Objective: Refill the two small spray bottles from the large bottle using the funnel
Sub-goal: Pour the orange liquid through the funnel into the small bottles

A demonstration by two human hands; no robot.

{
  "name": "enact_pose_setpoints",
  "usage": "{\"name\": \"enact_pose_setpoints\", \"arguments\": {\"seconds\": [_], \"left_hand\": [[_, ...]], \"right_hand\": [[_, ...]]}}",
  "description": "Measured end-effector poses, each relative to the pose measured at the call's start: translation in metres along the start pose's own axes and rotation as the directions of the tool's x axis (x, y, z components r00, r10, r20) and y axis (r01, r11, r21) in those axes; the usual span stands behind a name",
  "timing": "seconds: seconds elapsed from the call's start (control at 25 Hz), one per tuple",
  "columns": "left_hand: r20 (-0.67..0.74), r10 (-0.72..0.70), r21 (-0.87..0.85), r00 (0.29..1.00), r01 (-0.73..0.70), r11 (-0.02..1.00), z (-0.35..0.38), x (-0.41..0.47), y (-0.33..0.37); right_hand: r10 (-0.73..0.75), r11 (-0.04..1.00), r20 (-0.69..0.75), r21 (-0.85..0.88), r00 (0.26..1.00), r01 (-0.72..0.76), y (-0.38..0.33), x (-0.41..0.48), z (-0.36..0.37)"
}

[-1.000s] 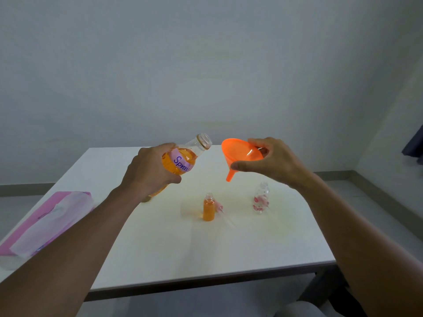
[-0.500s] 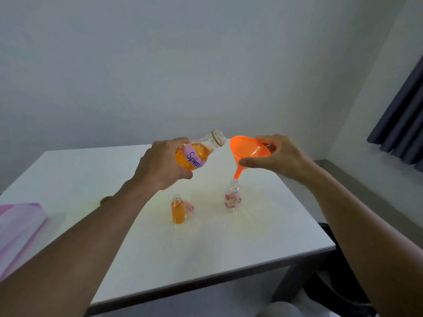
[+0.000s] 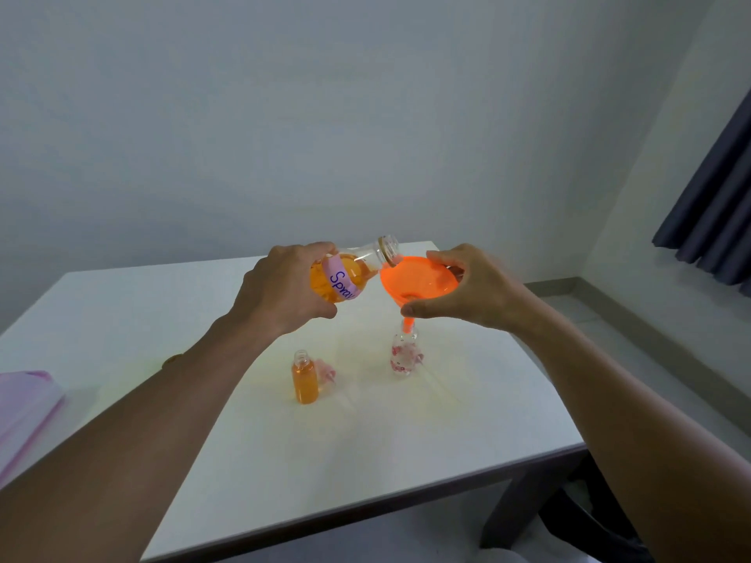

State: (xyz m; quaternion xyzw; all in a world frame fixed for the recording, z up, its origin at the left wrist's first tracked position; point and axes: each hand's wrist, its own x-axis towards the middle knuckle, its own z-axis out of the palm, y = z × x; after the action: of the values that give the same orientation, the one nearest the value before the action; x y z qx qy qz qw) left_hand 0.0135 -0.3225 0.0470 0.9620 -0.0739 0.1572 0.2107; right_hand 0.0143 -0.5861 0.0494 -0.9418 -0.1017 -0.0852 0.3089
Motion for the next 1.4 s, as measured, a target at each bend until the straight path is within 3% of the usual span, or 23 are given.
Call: {"name": "enact_pose_setpoints", "arguments": {"seconds": [0.4,1.4], "left_hand": [[0.018,0.108,0.289,0.994,-0.109,0.951,-0.012,0.008,0.004],[0.017,0.154,0.386,0.988,-0.148,0.910,-0.018,0.010,-0.002]], "right_hand": [[-0.018,0.998,0.027,-0.060,0.999,0.019,-0.002,-0.002,0.005],[-0.040,0.999,0.057,-0.019,0.998,0.042,0.001,0.000,0.011]]}}
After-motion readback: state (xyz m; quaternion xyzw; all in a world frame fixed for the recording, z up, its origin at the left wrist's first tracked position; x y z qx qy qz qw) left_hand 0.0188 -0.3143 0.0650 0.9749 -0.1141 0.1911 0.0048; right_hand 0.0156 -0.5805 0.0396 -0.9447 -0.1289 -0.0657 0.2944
